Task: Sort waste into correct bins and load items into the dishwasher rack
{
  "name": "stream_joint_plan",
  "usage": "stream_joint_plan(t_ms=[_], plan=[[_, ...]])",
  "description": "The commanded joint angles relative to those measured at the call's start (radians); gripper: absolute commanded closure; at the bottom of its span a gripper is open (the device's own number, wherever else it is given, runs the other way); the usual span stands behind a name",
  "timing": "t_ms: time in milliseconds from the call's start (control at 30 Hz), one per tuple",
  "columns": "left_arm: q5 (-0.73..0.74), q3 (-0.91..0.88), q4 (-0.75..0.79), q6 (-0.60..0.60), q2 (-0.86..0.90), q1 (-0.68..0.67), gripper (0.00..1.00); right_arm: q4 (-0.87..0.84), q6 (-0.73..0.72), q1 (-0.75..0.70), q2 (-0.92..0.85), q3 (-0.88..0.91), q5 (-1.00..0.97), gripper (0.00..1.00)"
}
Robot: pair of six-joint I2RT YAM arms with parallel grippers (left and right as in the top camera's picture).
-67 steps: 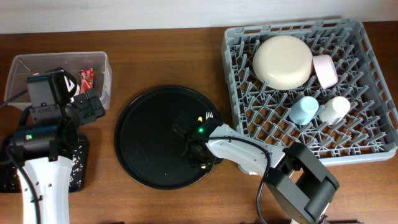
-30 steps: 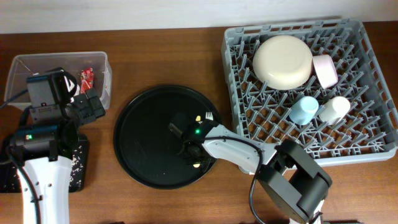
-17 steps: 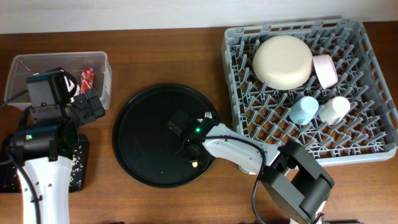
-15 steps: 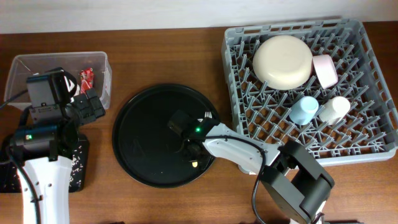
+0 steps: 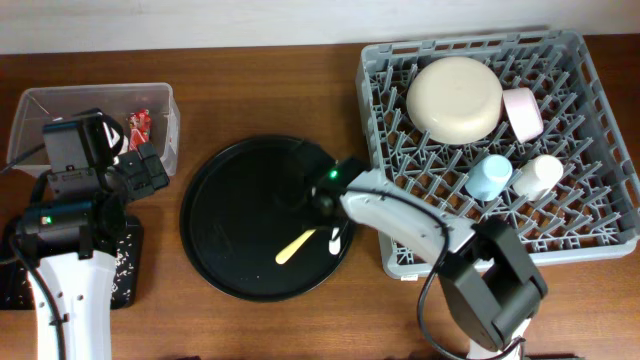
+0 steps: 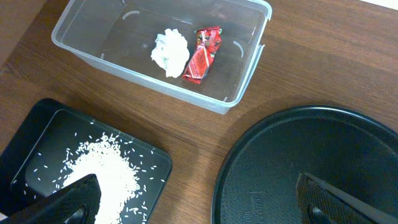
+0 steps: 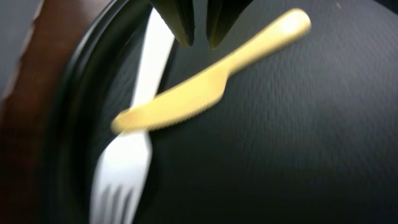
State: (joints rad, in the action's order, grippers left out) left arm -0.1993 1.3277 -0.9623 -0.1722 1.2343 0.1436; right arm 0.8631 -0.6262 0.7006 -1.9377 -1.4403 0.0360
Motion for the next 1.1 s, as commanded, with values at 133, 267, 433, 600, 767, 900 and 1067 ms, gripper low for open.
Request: stream_joint_plan(t_ms=[133,267,433,600,767,900,1067], plan=[[-0.007,0.013,-0.002,0.003,-0.005,0.002,0.01,-0.002,-0.043,-0.086,0.005,0.005,-0.049,0.62],[-0.007,0.013,-0.002,0.003,-0.005,0.002,0.01,-0.053,-0.079,-0.086,-0.016,0.029,-0.048,0.59],[-0.007,0.013,-0.002,0.003,-0.005,0.002,0.01,-0.068,-0.102,-0.086,-0.064,0.036,-0.048,0.60],[-0.007,0.013,-0.002,0.003,-0.005,0.002,0.01,-0.067,-0.122,-0.085,-0.066,0.040,-0.045,0.60],[-0.007,0.013,-0.002,0.003,-0.005,0.002,0.01,-0.113,-0.143,-0.085,-0.067,0.063,-0.044,0.60],[-0.007,0.013,-0.002,0.003,-0.005,0.002,0.01,-0.147,-0.154,-0.085,-0.067,0.093,-0.044,0.60],[-0.007,0.013,-0.002,0.003,-0.005,0.002,0.01,-0.211,-0.154,-0.085,-0.067,0.128,-0.045,0.69]])
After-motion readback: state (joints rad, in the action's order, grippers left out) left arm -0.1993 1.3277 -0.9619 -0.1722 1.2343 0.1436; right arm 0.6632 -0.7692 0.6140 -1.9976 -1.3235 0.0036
